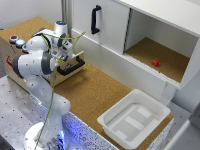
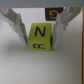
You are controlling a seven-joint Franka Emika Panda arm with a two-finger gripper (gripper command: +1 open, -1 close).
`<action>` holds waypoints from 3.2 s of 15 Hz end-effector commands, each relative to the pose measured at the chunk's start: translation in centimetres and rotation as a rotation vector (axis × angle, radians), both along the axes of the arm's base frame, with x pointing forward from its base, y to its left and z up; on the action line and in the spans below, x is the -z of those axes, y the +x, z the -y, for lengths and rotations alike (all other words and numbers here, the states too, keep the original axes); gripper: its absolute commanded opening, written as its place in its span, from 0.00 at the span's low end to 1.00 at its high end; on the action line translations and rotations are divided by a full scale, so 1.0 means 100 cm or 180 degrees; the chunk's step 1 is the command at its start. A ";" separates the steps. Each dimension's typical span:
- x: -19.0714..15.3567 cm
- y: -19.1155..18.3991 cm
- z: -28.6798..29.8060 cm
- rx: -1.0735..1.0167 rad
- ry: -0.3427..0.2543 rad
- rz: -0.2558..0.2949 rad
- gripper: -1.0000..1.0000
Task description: Put the yellow object on top of the drawer
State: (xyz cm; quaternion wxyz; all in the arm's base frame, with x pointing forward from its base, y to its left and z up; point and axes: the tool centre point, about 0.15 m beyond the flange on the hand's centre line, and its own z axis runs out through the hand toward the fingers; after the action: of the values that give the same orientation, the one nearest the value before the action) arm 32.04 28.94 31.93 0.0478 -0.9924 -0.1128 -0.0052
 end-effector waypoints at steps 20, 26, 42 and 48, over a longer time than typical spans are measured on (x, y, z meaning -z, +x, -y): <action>-0.134 -0.008 -0.213 -0.4399 -0.0825 -0.0141 0.00; -0.128 -0.009 -0.207 -0.4496 -0.0504 -0.0345 1.00; -0.151 -0.026 -0.092 -0.2838 0.0017 0.0106 1.00; -0.134 -0.009 -0.037 -0.1998 -0.0198 0.0181 1.00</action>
State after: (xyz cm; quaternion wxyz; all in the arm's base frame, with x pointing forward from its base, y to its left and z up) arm 31.80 38.98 48.07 -0.0236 -0.8788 -0.4732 0.0571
